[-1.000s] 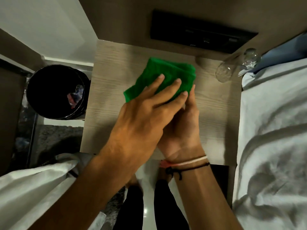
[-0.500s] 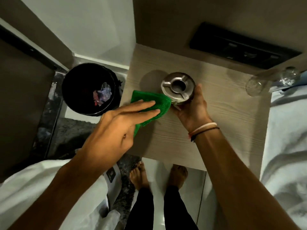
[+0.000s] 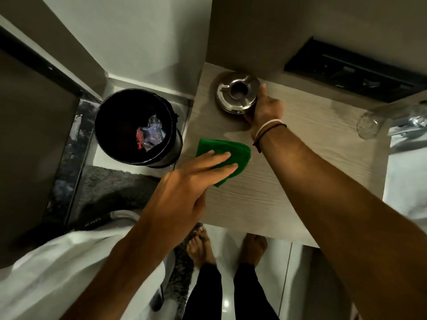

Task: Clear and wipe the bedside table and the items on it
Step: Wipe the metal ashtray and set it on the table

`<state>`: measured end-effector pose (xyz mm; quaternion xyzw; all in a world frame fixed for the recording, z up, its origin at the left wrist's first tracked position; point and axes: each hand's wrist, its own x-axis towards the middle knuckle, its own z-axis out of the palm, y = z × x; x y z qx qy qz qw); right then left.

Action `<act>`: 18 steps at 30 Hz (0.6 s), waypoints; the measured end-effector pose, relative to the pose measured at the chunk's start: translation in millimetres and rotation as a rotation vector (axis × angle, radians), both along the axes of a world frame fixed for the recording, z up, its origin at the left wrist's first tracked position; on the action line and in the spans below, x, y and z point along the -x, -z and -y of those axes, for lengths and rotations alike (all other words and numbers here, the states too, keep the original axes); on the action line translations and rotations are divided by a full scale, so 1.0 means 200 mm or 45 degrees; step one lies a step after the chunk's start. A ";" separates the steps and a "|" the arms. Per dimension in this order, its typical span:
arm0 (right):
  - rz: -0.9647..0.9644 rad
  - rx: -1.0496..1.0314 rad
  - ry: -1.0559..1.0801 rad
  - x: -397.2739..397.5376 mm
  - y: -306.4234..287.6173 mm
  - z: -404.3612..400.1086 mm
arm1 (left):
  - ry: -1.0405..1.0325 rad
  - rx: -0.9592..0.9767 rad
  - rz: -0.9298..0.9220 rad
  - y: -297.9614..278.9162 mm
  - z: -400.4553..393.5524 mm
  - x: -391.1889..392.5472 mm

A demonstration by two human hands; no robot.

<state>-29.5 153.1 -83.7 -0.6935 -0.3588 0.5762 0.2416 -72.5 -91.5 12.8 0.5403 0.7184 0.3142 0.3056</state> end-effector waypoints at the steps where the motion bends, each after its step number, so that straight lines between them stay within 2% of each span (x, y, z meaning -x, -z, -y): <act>1: 0.098 -0.037 -0.058 0.00 0.01 0.00 | 0.001 -0.005 -0.004 0.01 -0.01 0.01; 4: 0.277 -0.134 -0.029 0.00 0.03 -0.01 | -0.006 -0.029 -0.010 0.03 -0.03 0.02; 6: 0.312 -0.149 0.037 0.02 0.00 -0.01 | -0.023 -0.038 -0.035 0.03 -0.05 0.03; 10: 0.465 -0.273 -0.129 -0.03 0.04 0.01 | -0.084 -0.045 -0.182 0.04 -0.08 0.04; 12: 0.429 -0.271 -0.134 -0.05 0.07 0.01 | -0.062 -0.043 -0.344 0.03 -0.14 0.04; 18: 0.259 -0.175 -0.065 -0.09 0.05 0.00 | -0.044 0.255 -0.632 0.08 -0.56 0.05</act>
